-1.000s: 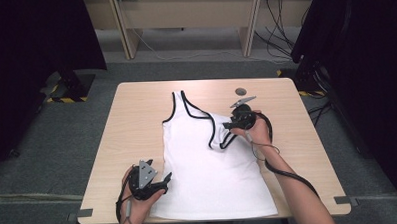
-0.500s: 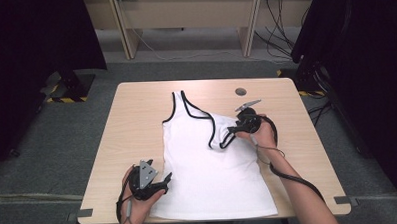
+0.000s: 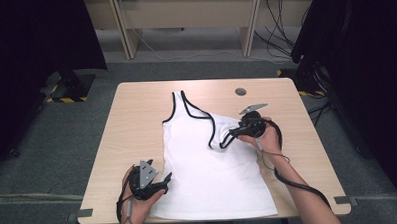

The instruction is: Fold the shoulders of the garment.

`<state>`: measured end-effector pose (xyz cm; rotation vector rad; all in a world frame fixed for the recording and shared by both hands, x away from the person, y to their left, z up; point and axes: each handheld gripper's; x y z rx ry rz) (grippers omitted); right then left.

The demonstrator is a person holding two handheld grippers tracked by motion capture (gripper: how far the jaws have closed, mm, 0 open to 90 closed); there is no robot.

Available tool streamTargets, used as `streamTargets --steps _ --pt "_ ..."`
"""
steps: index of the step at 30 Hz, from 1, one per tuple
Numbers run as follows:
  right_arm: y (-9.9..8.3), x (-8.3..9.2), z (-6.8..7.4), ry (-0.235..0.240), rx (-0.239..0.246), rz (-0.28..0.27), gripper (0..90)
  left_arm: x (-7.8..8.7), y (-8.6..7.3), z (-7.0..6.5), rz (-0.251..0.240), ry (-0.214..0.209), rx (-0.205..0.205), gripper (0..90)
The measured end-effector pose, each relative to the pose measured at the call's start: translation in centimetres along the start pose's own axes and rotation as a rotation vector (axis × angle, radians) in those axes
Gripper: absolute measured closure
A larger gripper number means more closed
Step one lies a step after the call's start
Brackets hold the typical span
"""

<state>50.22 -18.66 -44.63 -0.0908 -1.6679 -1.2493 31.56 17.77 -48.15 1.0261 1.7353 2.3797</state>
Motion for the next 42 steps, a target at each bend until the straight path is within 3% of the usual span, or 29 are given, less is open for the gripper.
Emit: streamTargets --steps 22,42 --pt "-2.6 3.4 0.3 0.029 0.000 0.002 36.0 0.0 0.0 0.0 0.002 -0.001 0.000 20.9" --pt "-5.4 6.2 -0.3 0.007 -0.056 -0.033 30.2 -0.1 0.0 0.0 0.011 -0.001 0.000 21.0"
Point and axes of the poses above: each handheld gripper's, and its own axes: x roughly backward along the jaws, y roughly out of its top, z roughly to its left
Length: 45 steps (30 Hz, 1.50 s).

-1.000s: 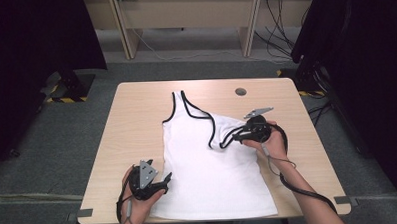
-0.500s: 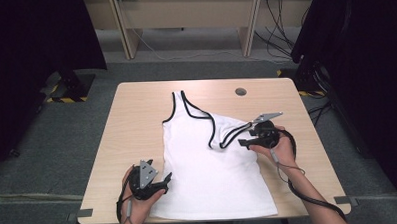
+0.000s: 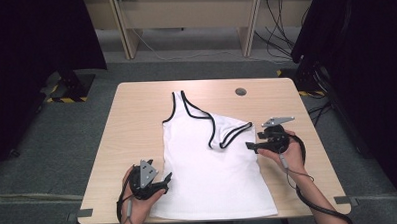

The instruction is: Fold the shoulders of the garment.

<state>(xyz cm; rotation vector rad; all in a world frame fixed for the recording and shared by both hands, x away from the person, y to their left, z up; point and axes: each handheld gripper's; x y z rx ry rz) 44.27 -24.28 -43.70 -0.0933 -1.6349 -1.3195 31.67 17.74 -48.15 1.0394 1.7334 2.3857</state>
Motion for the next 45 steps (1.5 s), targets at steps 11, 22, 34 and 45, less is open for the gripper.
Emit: streamTargets --steps 11,22,34,45 --pt "-1.6 2.0 -0.3 -0.023 -0.014 -0.019 29.3 0.0 0.0 0.0 0.001 0.002 -0.002 21.0" --pt "-3.5 3.9 -0.9 -0.054 -0.047 -0.047 28.6 -0.1 0.0 -0.1 0.004 0.002 -0.001 20.9" --pt "-6.3 6.1 -1.2 -0.091 -0.091 -0.085 28.1 -0.1 0.0 0.0 0.004 -0.001 0.008 20.8" --pt "-9.2 7.6 -1.4 -0.127 -0.129 -0.105 27.8 -0.1 0.0 0.0 0.011 -0.001 0.008 20.8"
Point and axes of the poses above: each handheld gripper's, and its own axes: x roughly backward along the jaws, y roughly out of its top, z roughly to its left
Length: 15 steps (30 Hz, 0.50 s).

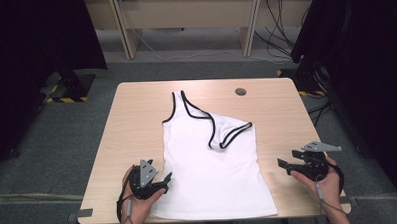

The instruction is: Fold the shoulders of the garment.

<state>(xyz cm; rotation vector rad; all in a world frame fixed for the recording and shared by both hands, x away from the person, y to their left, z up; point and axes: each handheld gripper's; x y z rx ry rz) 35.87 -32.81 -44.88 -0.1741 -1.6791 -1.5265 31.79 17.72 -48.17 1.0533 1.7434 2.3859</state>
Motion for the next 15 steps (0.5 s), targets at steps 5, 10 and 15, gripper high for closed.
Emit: streamTargets --steps 5,10,15 --pt "-1.0 0.5 -0.3 -0.017 -0.008 0.001 27.6 0.0 0.0 0.0 0.000 0.001 0.000 20.8" --pt "-1.5 1.0 -0.5 -0.031 -0.018 -0.009 27.5 0.0 0.0 0.0 0.001 0.001 0.000 20.7" --pt "-2.2 1.1 -0.6 -0.047 -0.027 -0.015 27.5 0.0 0.0 0.0 0.001 0.001 0.000 20.8"
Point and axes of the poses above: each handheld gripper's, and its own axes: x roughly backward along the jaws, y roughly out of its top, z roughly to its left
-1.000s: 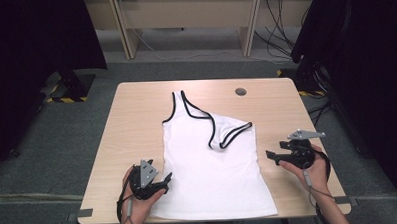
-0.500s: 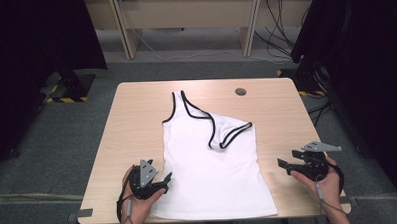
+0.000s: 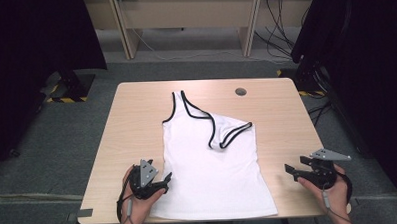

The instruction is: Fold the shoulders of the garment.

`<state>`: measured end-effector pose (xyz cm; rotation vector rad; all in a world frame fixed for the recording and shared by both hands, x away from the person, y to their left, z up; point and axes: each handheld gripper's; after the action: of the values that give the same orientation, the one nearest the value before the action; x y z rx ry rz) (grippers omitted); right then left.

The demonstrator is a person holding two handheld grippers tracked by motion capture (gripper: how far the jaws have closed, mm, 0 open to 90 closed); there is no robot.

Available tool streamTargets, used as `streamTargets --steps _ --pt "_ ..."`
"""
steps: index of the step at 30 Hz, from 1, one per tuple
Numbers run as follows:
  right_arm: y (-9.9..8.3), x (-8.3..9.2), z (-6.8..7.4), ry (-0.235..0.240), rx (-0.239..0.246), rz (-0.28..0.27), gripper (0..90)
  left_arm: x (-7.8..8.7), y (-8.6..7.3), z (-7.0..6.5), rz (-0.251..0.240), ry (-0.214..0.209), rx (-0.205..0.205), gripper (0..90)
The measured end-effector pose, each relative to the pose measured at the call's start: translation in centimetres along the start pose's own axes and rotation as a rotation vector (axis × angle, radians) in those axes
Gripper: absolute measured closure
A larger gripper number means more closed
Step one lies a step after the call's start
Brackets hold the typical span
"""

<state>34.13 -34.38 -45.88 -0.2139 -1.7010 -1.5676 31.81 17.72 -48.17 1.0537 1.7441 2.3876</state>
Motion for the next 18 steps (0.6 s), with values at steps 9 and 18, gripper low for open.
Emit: streamTargets --steps 9,18 --pt "-0.9 -0.1 0.2 -0.024 -0.005 -0.015 27.3 0.0 0.0 0.0 0.003 0.000 0.003 20.8" --pt "-1.6 -0.6 0.4 -0.038 0.000 -0.012 26.6 -0.3 0.1 0.8 -0.013 -0.019 0.062 20.8"
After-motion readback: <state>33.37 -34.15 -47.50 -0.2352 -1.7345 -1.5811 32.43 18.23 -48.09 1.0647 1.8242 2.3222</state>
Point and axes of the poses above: each handheld gripper's, and its own axes: x roughly backward along the jaws, y roughly out of its top, z roughly to its left
